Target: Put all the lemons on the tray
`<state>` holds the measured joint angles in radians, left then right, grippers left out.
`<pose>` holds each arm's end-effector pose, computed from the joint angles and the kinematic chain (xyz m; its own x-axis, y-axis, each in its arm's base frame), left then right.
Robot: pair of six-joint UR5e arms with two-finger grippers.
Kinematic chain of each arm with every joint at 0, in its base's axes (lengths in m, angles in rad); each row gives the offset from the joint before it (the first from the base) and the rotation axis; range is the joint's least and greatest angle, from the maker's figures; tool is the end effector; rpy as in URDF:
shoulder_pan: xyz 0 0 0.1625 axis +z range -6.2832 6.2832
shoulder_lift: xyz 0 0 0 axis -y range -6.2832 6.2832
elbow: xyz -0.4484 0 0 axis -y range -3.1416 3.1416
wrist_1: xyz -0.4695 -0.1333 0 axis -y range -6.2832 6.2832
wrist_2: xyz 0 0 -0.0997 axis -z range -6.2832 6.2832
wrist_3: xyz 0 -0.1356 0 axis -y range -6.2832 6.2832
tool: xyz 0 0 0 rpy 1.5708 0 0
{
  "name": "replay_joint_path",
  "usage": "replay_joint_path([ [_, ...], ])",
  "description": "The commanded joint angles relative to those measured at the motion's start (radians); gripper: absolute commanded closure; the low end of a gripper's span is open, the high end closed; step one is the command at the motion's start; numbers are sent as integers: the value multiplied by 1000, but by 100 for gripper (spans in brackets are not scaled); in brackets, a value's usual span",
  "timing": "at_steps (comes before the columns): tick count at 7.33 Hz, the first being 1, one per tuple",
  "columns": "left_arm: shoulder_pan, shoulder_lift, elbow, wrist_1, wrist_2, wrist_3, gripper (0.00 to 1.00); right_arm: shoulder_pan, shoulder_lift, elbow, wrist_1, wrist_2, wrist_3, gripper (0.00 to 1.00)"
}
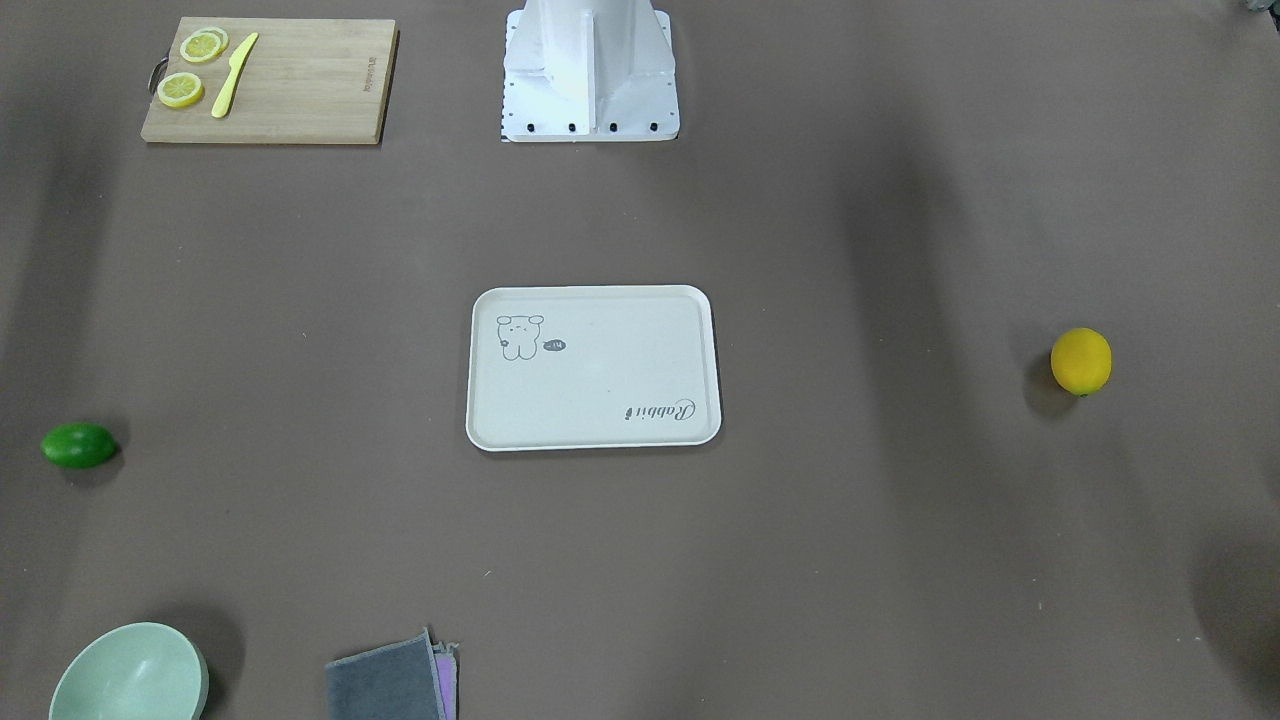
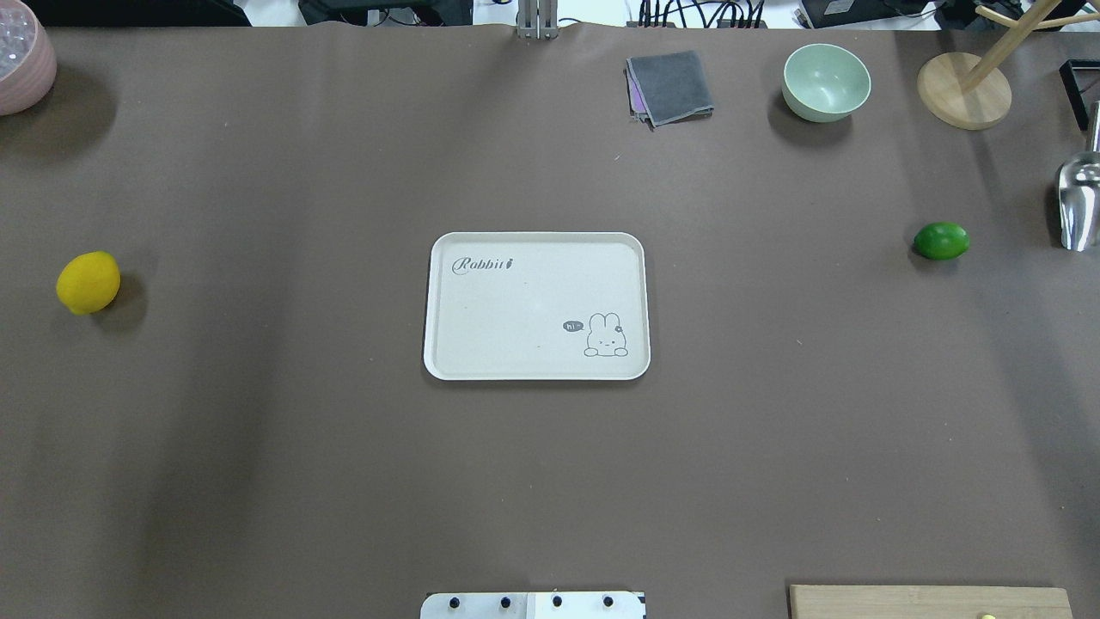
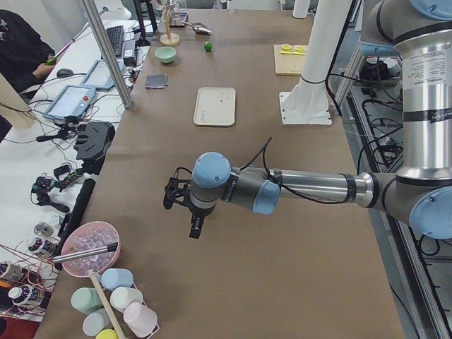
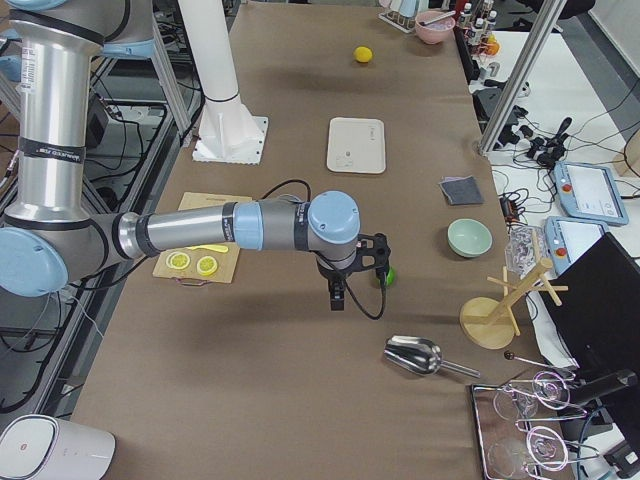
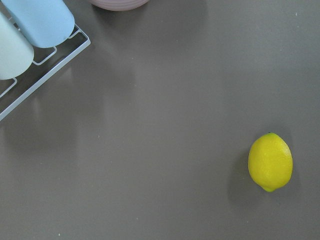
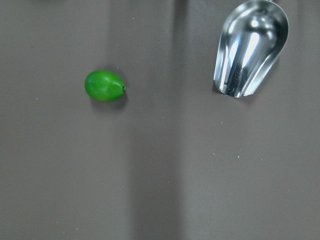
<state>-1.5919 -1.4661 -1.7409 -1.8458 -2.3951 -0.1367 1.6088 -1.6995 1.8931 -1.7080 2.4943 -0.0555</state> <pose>-0.0453 -0.5455 0.6313 0.6750 0.1001 -0.7310 0.1129 0.9651 0.2365 0.0444 -0.5060 0.5929 0.6055 -0.0773 0.7921 -0.0044 0.9949 0.1005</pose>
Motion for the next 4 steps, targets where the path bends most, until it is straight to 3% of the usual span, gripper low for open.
replay_joint_path([
  [1,9,-81,71,-9,37,-4,2,-24,29,-64,113,12,3,0],
  [2,9,-70,64,-38,36,0,2,-44,27,-110,227,18,6,0],
  [4,33,-77,69,-96,37,-6,2,-99,73,-163,268,37,61,0],
])
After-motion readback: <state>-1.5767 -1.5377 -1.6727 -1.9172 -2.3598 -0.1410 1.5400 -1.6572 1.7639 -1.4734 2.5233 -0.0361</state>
